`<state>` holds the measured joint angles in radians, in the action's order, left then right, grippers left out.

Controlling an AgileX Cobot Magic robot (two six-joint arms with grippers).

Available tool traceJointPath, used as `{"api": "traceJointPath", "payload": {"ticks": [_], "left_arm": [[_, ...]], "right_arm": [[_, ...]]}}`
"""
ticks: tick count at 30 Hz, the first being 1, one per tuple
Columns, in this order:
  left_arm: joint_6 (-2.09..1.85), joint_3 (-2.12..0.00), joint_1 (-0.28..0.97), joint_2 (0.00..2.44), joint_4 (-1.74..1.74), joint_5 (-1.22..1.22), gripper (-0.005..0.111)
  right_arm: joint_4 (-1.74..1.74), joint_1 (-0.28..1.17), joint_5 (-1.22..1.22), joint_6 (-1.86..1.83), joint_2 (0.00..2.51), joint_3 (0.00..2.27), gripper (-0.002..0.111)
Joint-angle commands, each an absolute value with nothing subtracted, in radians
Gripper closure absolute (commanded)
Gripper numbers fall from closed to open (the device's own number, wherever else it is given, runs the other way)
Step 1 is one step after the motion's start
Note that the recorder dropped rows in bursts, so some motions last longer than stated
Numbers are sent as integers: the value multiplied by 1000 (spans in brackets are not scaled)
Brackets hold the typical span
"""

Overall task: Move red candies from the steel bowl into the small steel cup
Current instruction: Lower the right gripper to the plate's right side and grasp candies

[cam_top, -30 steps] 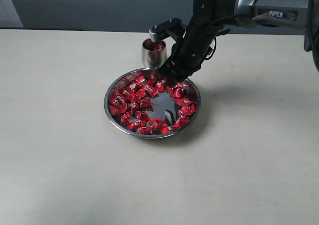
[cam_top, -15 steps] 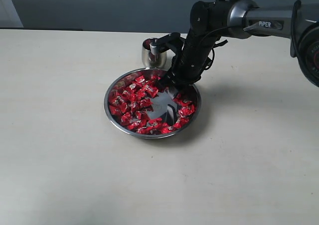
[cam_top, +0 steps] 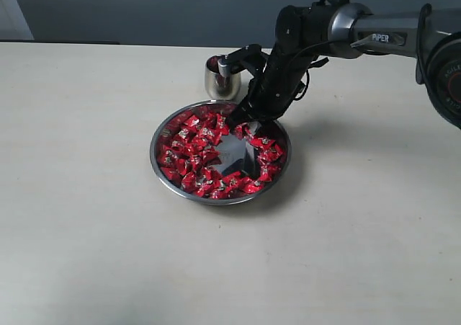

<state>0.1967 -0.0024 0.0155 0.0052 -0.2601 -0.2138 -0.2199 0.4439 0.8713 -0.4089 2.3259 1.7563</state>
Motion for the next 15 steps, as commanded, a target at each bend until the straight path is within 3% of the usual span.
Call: {"api": "traceJointPath", "payload": {"ticks": [1, 15], "left_arm": [[200, 0, 22, 0, -256, -208, 106], [200, 0, 22, 0, -256, -208, 106]], "right_arm": [[-211, 442, 918, -415, 2329, 1751, 109], [-215, 442, 861, -427, 2184, 1751, 109]]}}
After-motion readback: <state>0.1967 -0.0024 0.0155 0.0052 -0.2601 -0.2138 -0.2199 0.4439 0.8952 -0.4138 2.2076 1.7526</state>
